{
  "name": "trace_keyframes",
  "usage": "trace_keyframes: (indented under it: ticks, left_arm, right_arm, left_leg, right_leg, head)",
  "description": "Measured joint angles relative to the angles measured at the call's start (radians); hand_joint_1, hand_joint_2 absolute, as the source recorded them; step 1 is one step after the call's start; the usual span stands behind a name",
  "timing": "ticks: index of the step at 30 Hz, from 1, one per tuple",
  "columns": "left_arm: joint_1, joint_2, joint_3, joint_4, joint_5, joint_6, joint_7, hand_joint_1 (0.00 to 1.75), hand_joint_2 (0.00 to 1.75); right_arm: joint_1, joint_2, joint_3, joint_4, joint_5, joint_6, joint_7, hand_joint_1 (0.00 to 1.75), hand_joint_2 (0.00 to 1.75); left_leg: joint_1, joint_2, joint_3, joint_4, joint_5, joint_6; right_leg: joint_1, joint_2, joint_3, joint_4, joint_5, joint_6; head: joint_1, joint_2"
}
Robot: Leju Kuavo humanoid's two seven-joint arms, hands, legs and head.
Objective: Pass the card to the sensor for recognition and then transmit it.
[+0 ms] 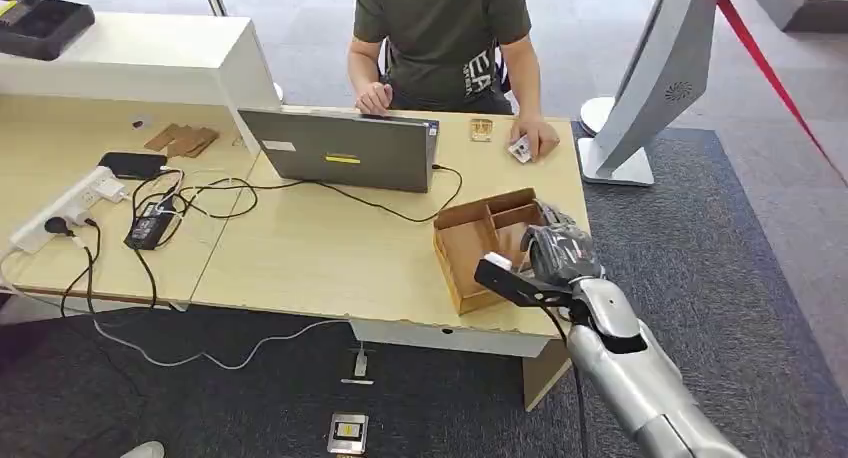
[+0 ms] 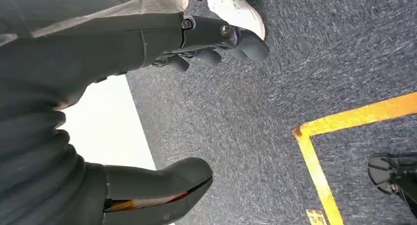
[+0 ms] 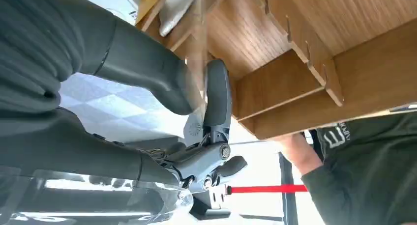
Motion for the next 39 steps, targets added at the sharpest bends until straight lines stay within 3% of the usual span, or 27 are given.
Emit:
trace_keyframes:
  ticks: [32, 39]
  left_arm:
    - [0.000, 0.000, -0.001, 0.000, 0.000, 0.000, 0.000, 0.00, 1.75]
    - [0.000, 0.000, -0.010, 0.000, 0.000, 0.000, -0.015, 0.00, 1.75]
  right_arm:
    - [-0.014, 0.006, 0.000, -0.020, -0.012, -0.012, -0.002, 1.75, 1.75]
    - [-0.122, 0.010, 0.000, 0.009, -0.076, -0.060, -0.046, 1.75, 1.75]
  left_leg:
    - [0.000, 0.000, 0.000, 0.000, 0.000, 0.000]
    - [0.000, 0.000, 0.000, 0.000, 0.000, 0.000]
  right_leg:
    - [0.000, 0.000, 0.000, 0.000, 0.000, 0.000]
    - [0.000, 0.000, 0.000, 0.000, 0.000, 0.000]
  head:
    - [0.000, 0.000]
    - [0.000, 0.000]
